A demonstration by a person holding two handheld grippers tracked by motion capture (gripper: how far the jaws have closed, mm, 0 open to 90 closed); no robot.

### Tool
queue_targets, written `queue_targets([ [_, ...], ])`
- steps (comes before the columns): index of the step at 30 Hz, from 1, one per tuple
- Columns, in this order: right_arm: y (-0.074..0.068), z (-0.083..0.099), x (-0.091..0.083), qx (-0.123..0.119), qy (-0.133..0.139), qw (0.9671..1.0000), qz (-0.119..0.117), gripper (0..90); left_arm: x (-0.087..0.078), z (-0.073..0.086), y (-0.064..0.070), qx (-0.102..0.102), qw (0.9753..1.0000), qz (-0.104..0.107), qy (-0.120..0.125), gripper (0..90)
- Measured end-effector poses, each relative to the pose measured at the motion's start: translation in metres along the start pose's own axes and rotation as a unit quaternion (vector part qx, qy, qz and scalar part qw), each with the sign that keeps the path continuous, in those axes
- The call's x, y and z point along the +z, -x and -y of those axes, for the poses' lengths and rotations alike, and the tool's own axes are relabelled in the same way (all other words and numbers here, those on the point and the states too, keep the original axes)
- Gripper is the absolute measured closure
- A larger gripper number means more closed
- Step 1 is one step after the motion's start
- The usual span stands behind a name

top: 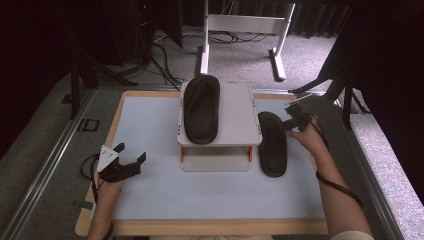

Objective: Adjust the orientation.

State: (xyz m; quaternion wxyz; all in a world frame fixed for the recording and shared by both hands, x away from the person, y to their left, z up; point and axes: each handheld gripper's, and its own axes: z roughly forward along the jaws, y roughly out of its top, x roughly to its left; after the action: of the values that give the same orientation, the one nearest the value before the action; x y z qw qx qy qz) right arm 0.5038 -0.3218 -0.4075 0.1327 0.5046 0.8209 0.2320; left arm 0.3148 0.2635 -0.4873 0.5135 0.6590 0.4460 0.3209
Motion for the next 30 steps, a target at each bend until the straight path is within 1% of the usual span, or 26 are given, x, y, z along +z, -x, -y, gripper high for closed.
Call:
queue_targets([
  [1,0.0,-0.002,0.001,-0.001,-0.005,1.0,0.003,40.4,0.0,0.0,0.0,0.0,1.0,0.001,0.0,8.3],
  [3,-0.001,-0.006,0.004,-0.005,-0.019,0.9998,0.001,40.9,-0.001,0.0,0.0,-0.001,1.0,0.003,0.002,8.3],
  [4,-0.002,-0.007,0.006,-0.003,-0.023,0.9997,0.002,41.8,-0.001,0.0,0.0,-0.002,1.0,0.004,0.003,8.3],
  [5,-0.003,-0.008,0.008,0.003,-0.03,0.9995,-0.004,43.3,0.0,0.0,-0.001,-0.003,1.0,0.004,0.002,8.3],
  [6,-0.003,-0.008,0.01,0.006,-0.037,0.9993,-0.005,43.5,0.0,0.0,-0.001,-0.003,1.0,0.004,0.002,8.3],
  [7,-0.005,-0.009,0.011,0.008,-0.038,0.9993,0.002,45.5,0.0,0.0,-0.001,-0.004,1.0,0.003,0.003,8.3],
  [8,-0.005,-0.009,0.012,0.013,-0.04,0.9991,0.001,49.0,0.0,0.0,-0.001,-0.004,1.0,0.003,0.002,8.3],
  [9,-0.005,-0.01,0.013,0.018,-0.045,0.9988,-0.001,49.4,0.0,0.0,-0.001,-0.004,1.0,0.003,0.001,8.3],
  [10,-0.005,-0.01,0.014,0.02,-0.051,0.9985,0.007,51.3,0.0,0.0,-0.001,-0.004,1.0,0.003,0.002,8.3],
  [11,-0.005,-0.011,0.014,0.022,-0.053,0.9983,0.01,52.5,-0.001,0.0,0.0,-0.004,1.0,0.003,0.003,8.3],
  [13,-0.005,-0.011,0.014,0.026,-0.056,0.998,0.011,52.8,-0.001,0.0,-0.001,-0.006,1.0,0.005,0.003,8.3],
  [14,-0.005,-0.011,0.014,0.026,-0.056,0.998,0.011,52.8,-0.001,0.0,-0.001,-0.006,1.0,0.005,0.003,8.3],
  [15,-0.005,-0.011,0.014,0.024,-0.057,0.9979,0.019,53.3,-0.001,0.0,-0.001,-0.006,1.0,0.005,0.003,8.3],
  [16,-0.006,-0.011,0.014,0.014,-0.058,0.998,0.021,56.6,-0.001,0.0,-0.001,-0.008,0.9999,0.007,0.004,8.3],
  [17,-0.007,-0.01,0.014,0.015,-0.06,0.9978,0.021,59.4,-0.001,0.0,-0.001,-0.009,0.9999,0.01,0.002,8.2],
  [18,-0.008,-0.011,0.014,0.024,-0.062,0.9976,0.022,61.2,-0.001,0.0,0.0,-0.008,0.9999,0.009,0.002,8.2],
  [19,-0.009,-0.011,0.015,0.027,-0.065,0.9973,0.018,65.7,-0.001,0.0,0.0,-0.008,0.9999,0.009,0.002,8.2],
  [20,-0.01,-0.012,0.015,0.023,-0.069,0.9972,0.015,68.5,-0.001,0.0,0.0,-0.008,0.9999,0.01,0.002,8.2],
  [22,-0.014,-0.013,0.015,0.007,-0.076,0.9967,0.025,70.2,-0.001,0.0,0.0,-0.008,0.9999,0.009,0.002,8.2],
  [23,-0.014,-0.014,0.014,0.002,-0.079,0.9966,0.027,70.5,-0.001,0.0,0.0,-0.007,0.9999,0.01,0.002,8.2],
  [25,-0.015,-0.015,0.013,-0.005,-0.084,0.9962,0.021,70.8,-0.001,0.0,0.0,-0.008,0.9999,0.01,0.002,8.2],
  [26,-0.015,-0.015,0.013,-0.006,-0.086,0.9961,0.02,71.0,-0.001,0.0,-0.001,-0.01,0.9999,0.01,0.001,8.2],
  [30,-0.011,-0.015,0.007,0.008,-0.093,0.9955,0.015,71.5,-0.001,0.0,-0.002,-0.016,0.9998,0.01,0.002,8.2],
])
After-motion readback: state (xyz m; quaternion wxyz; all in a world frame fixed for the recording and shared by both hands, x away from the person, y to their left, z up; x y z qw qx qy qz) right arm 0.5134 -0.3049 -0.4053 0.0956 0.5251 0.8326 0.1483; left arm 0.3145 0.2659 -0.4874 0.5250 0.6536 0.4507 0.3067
